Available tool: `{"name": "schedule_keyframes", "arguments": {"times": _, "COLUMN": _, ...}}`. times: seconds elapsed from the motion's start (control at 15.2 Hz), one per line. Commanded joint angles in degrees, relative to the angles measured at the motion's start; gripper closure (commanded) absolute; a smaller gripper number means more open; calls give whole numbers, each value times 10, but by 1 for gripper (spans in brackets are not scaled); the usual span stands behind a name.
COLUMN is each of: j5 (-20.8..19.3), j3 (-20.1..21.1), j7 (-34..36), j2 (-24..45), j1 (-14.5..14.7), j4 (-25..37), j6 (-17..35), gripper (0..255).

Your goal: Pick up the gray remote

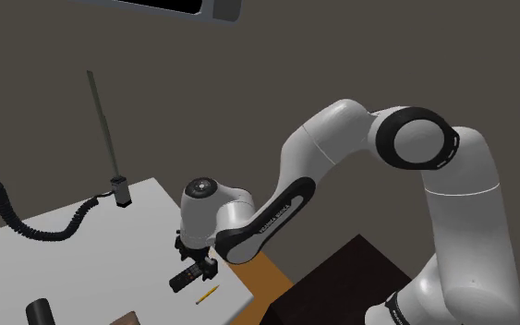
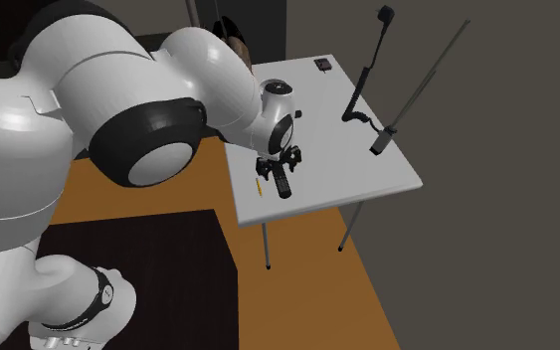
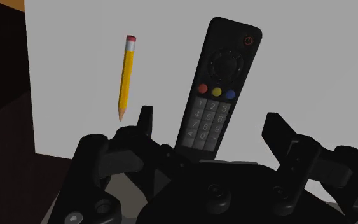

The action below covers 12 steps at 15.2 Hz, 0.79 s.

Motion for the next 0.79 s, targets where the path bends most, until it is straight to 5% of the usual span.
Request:
{"name": "schedule_keyframes", "arguments": {"times": 0.0, "j5": -5, "j3": -12, "j7": 13, "j2": 21, "j1": 12, "j4": 22, "j6": 1, "gripper": 0}}
{"name": "schedule_keyframes", "arguments": {"times": 0.53, "j5": -26, "j3": -36, "j7": 27, "j2": 64, "j1": 31, "j4": 42, "j6": 27, "gripper": 0}}
{"name": "schedule_keyframes", "arguments": {"times": 0.59, "j5": -25, "j3": -36, "j7": 27, "j2": 63, "j1": 30, "j4": 41, "j6": 27, "gripper": 255}}
{"name": "schedule_keyframes", "arguments": {"times": 0.73, "j5": -25, "j3": -36, "j7": 27, "j2": 63, "j1": 30, "j4": 41, "j6": 27, "gripper": 255}}
